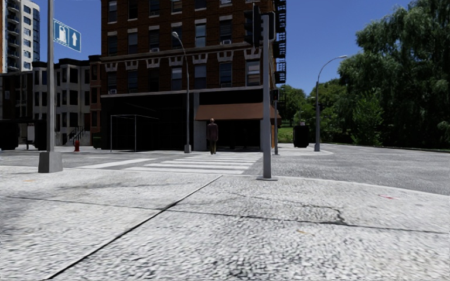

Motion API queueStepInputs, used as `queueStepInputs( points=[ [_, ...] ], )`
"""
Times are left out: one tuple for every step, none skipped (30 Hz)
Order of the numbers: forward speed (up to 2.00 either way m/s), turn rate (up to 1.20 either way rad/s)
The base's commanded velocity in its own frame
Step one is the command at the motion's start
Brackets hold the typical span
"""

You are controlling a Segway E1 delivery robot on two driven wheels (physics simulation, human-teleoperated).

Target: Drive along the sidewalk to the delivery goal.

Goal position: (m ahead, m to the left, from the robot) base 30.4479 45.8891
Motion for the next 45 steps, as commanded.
queueStepInputs(
  points=[
    [1.35,0.12],
    [1.35,0.12],
    [1.35,0.23],
    [1.35,0.31],
    [1.35,0.36],
    [1.35,0.38],
    [1.35,0.38],
    [1.35,0.38],
    [1.35,0.38],
    [1.35,0.38],
    [1.35,0.38],
    [1.35,0.38],
    [1.35,0.35],
    [1.35,0.18],
    [1.35,0.05],
    [1.35,0.05],
    [1.35,0.00],
    [1.35,0.00],
    [1.35,0.00],
    [1.35,0.00],
    [1.35,0.00],
    [1.35,0.00],
    [1.35,0.00],
    [1.35,0.00],
    [1.35,0.11],
    [1.35,0.27],
    [1.35,0.45],
    [1.35,0.45],
    [1.35,0.57],
    [1.35,0.61],
    [1.35,0.62],
    [1.35,0.62],
    [1.35,0.63],
    [1.35,0.54],
    [1.35,0.37],
    [1.35,0.26],
    [1.35,0.26],
    [1.35,0.14],
    [1.35,0.09],
    [1.35,0.07],
    [1.35,0.06],
    [1.35,0.03],
    [1.35,0.02],
    [1.35,0.02],
    [1.35,0.02]
  ],
)
